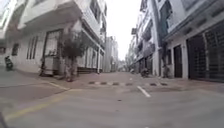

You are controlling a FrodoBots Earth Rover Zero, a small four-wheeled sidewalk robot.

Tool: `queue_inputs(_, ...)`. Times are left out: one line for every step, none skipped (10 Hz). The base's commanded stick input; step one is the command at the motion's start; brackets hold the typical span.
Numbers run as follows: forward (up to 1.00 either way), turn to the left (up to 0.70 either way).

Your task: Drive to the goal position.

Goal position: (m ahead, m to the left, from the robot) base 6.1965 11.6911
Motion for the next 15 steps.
queue_inputs(0.0,0.85)
queue_inputs(0.0,0.85)
queue_inputs(0.61,0.48)
queue_inputs(0.85,0.11)
queue_inputs(0.85,0.0)
queue_inputs(0.85,0.0)
queue_inputs(0.85,0.27)
queue_inputs(0.85,0.34)
queue_inputs(0.85,0.34)
queue_inputs(0.85,0.34)
queue_inputs(0.85,0.34)
queue_inputs(0.85,0.34)
queue_inputs(0.85,0.11)
queue_inputs(0.85,0.14)
queue_inputs(0.85,0.33)
